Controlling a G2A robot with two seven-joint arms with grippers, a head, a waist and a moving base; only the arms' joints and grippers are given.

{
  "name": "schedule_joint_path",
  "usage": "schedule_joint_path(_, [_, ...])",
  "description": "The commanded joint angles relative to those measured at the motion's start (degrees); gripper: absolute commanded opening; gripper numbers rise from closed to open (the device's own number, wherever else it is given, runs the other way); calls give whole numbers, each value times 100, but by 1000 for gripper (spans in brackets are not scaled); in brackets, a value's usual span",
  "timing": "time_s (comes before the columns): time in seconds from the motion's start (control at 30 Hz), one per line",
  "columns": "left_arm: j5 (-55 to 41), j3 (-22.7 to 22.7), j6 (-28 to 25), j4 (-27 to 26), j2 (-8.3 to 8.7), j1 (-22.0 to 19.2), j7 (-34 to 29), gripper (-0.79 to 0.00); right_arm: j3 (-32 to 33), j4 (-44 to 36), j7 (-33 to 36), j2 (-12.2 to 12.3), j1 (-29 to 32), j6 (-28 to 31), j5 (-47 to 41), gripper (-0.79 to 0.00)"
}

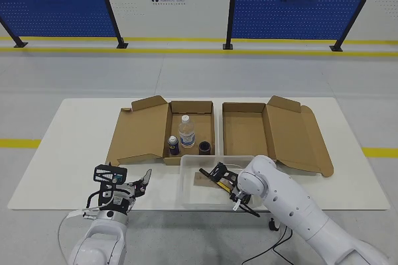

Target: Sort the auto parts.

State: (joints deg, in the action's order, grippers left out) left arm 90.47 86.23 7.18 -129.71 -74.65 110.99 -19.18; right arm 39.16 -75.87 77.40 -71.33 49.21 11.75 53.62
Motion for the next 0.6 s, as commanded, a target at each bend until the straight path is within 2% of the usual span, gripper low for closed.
schedule_joint_path(0.0, [0, 0, 0, 0, 0, 0, 0, 0, -7, 55, -20, -7, -11, 8, 15, -508])
schedule_joint_path(0.13, [0, 0, 0, 0, 0, 0, 0, 0, -25, 113, -24, -24, -26, 28, 14, -505])
schedule_joint_path(0.23, [0, 0, 0, 0, 0, 0, 0, 0, -42, 103, 1, -37, -30, 42, -1, -579])
schedule_joint_path(0.27, [0, 0, 0, 0, 0, 0, 0, 0, -49, 95, 1, -40, -34, 77, 0, -625])
schedule_joint_path(0.3, [0, 0, 0, 0, 0, 0, 0, 0, -41, 66, -26, -42, -30, 101, -29, -785])
schedule_joint_path(0.57, [0, 0, 0, 0, 0, 0, 0, 0, 333, -395, -110, 77, 140, 165, -168, -785])
